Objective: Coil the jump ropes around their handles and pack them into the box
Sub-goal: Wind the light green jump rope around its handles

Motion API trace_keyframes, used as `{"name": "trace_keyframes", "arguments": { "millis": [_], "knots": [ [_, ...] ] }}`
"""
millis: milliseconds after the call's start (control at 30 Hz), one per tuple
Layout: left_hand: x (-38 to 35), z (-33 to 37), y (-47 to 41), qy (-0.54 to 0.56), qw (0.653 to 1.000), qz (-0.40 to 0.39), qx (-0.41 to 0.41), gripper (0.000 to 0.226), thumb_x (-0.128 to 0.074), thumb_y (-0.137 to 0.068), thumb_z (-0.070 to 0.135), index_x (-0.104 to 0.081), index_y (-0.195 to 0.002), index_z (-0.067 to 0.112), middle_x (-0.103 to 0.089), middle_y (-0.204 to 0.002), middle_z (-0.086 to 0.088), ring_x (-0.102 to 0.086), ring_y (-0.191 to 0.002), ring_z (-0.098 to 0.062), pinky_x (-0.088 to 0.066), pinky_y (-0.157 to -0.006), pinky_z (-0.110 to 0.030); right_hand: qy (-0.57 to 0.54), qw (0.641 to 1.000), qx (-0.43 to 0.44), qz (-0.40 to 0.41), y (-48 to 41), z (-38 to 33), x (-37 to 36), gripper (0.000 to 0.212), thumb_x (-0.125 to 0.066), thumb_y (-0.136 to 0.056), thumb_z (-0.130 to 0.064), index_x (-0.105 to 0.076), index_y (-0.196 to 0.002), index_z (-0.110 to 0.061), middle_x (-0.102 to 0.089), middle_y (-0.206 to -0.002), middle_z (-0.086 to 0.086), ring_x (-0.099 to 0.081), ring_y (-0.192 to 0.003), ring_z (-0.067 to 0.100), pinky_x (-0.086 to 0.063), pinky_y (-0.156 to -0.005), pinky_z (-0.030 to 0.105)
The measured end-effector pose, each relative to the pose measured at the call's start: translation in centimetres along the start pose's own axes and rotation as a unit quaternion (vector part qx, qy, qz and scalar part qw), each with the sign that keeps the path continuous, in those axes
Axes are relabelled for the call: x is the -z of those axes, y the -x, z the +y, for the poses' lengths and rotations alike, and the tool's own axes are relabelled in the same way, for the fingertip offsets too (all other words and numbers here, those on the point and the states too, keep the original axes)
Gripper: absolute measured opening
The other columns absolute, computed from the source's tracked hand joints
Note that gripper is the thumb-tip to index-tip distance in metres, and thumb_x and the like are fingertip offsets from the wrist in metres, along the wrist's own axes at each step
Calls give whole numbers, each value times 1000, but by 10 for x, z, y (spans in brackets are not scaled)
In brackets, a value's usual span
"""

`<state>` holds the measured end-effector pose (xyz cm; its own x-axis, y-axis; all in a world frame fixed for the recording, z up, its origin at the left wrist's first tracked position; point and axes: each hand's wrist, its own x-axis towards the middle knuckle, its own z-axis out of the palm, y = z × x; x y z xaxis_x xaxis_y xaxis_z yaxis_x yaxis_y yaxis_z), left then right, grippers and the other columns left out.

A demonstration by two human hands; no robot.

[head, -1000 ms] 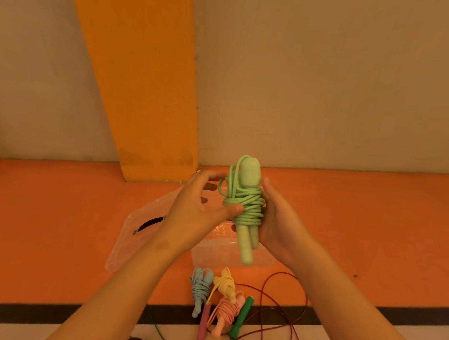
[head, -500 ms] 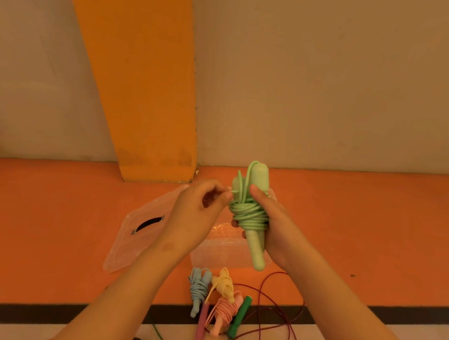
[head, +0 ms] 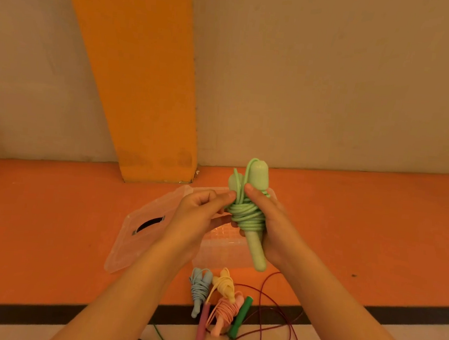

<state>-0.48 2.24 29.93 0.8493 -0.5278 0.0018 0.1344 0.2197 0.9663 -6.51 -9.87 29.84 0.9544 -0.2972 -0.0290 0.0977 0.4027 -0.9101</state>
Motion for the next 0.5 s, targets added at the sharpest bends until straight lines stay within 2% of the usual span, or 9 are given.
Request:
{"name": "trace_keyframes", "arguments": {
  "millis": [133, 200, 267, 367, 433, 500],
  "knots": [
    [0, -1, -5, 15, 1000, -12, 21, 36, -61, -87, 5, -41, -57, 10, -62, -60, -2, -65, -60, -11, -55, -62, -22, -11, 1000, -13, 14, -1, 3, 1, 17, -64, -73, -39, -73, -61, -31, -60, -70, 6, -54, -55, 19, -41, -43, 23],
    [0, -1, -5, 32, 999, -15, 24, 37, -61, -85, 4, -42, -55, 10, -65, -61, -4, -66, -59, -13, -56, -64, -22, -20, 999, -25, 20, -3, 5, 3, 18, -65, -72, -41, -73, -67, -26, -60, -70, 6, -55, -54, 18, -42, -42, 23],
    [0, 0, -4, 38, 999, -21, 16, 35, -64, -82, 6, -44, -54, 11, -67, -68, -7, -67, -64, -16, -56, -66, -23, -22, 999, -28, 19, -4, 6, 5, 28, -66, -72, -42, -70, -81, -16, -60, -69, 7, -56, -53, 17, -42, -42, 23],
    [1, -3, -3, 10, 1000, -17, -16, 30, -66, -81, 8, -44, -60, 7, -68, -74, -10, -69, -69, -18, -57, -68, -25, 10, 1000, -19, 0, -5, 2, 9, 33, -65, -73, -40, -66, -88, -11, -59, -68, 7, -56, -53, 18, -42, -43, 24],
    [-1, -8, -4, -35, 998, 15, -51, 25, -65, -85, 5, -47, -67, 5, -66, -77, -14, -68, -69, -18, -57, -67, -27, 27, 999, -25, -18, -5, 1, 10, 28, -64, -74, -39, -66, -87, -14, -61, -69, 7, -56, -54, 18, -42, -44, 24],
    [-3, -12, -4, -49, 995, 36, -79, 16, -66, -85, 2, -52, -78, 4, -69, -80, -9, -68, -73, -18, -58, -66, -29, 21, 999, -27, -22, -7, 2, 12, 25, -62, -74, -37, -65, -89, -17, -63, -73, 7, -58, -59, 19, -45, -45, 24]
  ]
}}
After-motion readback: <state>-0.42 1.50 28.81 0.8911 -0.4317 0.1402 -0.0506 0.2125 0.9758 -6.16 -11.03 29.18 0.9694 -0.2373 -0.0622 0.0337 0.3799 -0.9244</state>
